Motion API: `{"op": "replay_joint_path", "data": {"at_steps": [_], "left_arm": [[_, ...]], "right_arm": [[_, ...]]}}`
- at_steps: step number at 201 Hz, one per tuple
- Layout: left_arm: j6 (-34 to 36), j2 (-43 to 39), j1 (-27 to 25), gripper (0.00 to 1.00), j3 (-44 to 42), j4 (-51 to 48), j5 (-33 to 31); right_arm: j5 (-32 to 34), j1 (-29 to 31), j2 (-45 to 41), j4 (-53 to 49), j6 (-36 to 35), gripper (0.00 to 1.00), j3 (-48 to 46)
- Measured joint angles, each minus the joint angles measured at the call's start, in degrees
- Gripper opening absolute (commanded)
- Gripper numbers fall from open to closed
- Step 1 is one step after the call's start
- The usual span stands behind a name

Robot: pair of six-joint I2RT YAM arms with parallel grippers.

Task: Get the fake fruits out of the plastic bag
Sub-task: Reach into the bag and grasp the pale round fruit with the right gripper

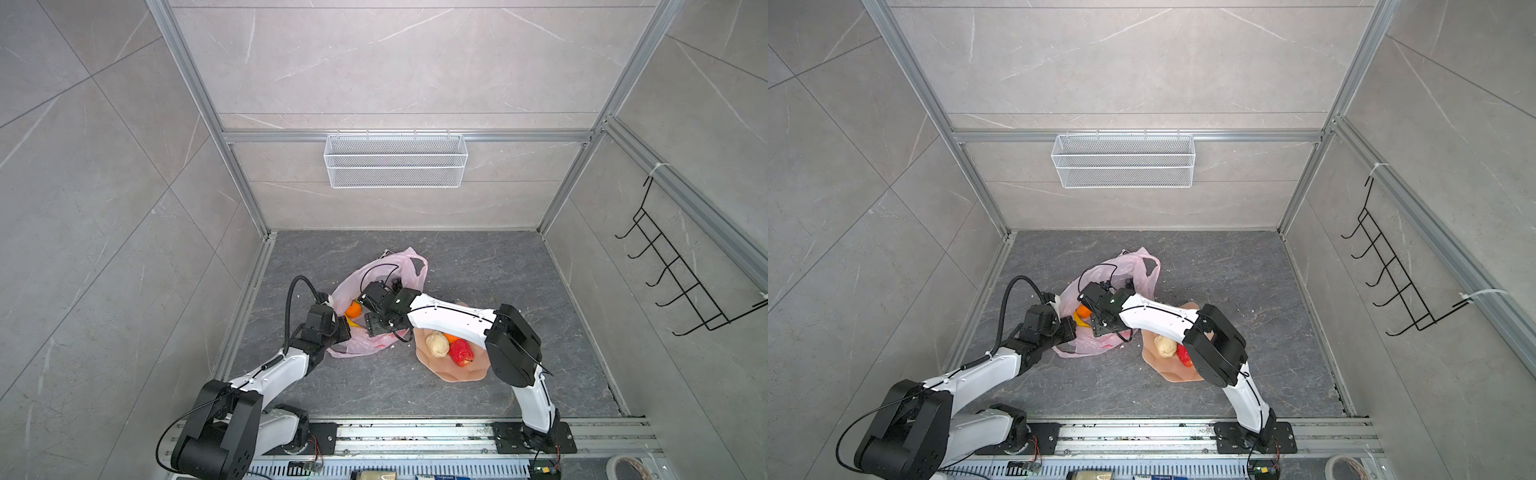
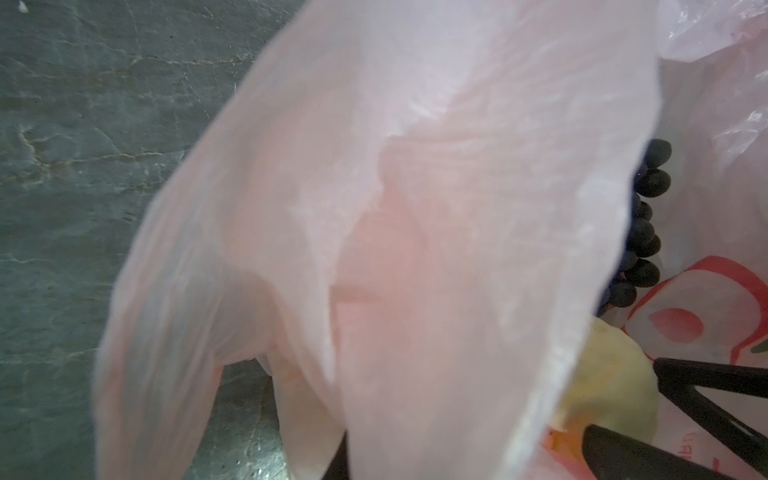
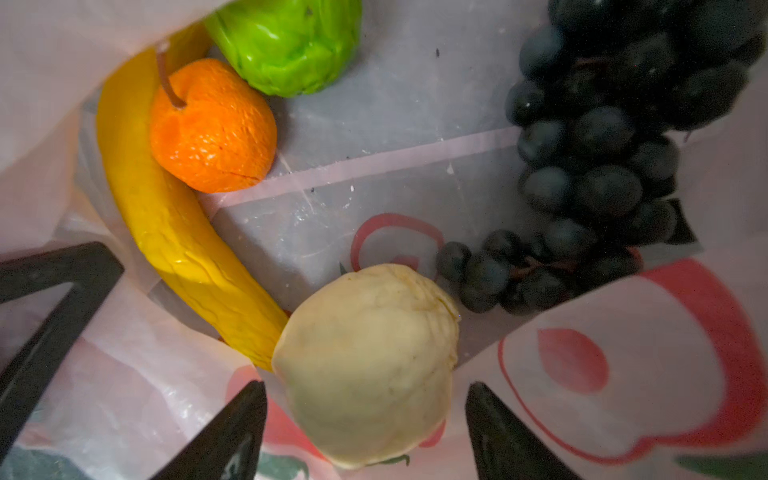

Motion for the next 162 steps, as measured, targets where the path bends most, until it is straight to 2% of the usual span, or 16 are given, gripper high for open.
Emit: {"op": "replay_joint_path", "data": {"at_steps": [37,107,162], "left_arm": [[0.00,0.00,-0.02,0.08,0.02,0.00,0.00],[0.00,0.00,-0.04,0.08,0.11,0.00,-0.04],[0.00,0.00,-0.02,0.08,0.24,-0.07,-0.07]], "right_arm": [[-0.24,-0.13,2.34,0.04,0.04,0.77,0.00],[-0.59,-0.81,3.45,1.68,-0.22,0.62,0.00],[-0.57,-0.81,2.51,2.64,-1.16,0.61,0.00]]}}
